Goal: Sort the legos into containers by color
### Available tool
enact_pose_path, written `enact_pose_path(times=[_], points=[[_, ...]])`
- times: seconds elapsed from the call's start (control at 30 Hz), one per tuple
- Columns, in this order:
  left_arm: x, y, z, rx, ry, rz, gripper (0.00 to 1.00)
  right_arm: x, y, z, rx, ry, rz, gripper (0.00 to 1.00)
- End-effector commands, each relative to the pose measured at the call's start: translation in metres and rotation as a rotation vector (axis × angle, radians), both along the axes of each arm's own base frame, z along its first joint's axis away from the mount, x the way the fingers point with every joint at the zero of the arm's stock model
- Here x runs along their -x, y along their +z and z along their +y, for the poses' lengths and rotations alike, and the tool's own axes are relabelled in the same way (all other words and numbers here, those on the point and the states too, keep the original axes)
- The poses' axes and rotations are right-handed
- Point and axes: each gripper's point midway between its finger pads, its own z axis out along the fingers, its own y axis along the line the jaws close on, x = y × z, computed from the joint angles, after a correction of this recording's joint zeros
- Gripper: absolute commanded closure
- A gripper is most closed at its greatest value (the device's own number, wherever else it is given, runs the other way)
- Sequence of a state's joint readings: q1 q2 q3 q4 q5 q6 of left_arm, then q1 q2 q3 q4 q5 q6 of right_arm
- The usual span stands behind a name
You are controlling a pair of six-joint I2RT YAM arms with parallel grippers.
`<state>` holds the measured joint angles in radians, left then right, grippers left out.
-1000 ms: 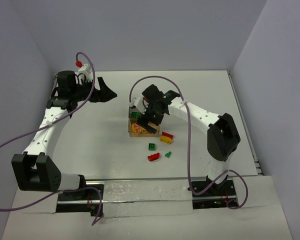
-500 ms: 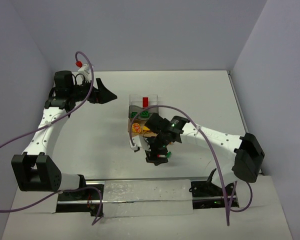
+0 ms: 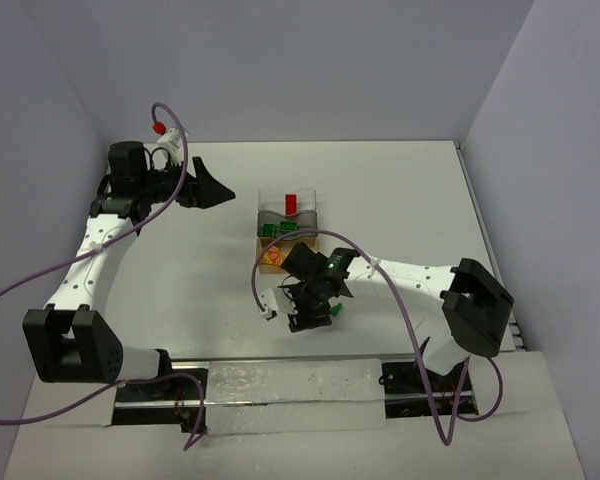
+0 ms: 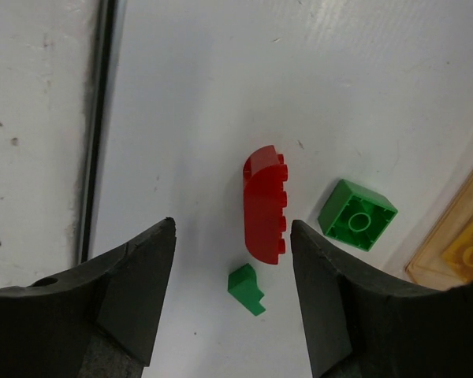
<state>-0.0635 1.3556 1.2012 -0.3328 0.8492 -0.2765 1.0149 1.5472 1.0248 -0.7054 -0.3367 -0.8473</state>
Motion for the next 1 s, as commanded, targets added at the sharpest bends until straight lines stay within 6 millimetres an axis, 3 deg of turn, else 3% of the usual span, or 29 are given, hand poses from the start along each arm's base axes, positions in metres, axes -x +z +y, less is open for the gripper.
enact_pose_path(times=[0.0,0.47,0.7,0.9,0.97], points=[[0.005,0.011,-0.001,0.007,-0.028,-0.060,0.01,-0.017,0.004,0.016,-0.035,0.002,-0.073,0.35],[-0.002,0.005,-0.001,0.006,-0.034,-0.043,0.01,-0.020,-0.026,0.012,0.033,0.015,-0.080,0.41],[-0.002,0.003,0.000,-0.003,-0.028,-0.040,0.01,-0.021,-0.036,0.007,0.048,0.013,-0.090,0.63],[-0.006,0.000,0.000,-0.006,-0.027,-0.029,0.01,-0.012,-0.040,0.001,0.062,0.021,-0.072,0.69],[-0.007,0.000,0.000,-0.005,-0.031,-0.025,0.01,-0.009,-0.043,-0.003,0.073,0.026,-0.070,0.75]])
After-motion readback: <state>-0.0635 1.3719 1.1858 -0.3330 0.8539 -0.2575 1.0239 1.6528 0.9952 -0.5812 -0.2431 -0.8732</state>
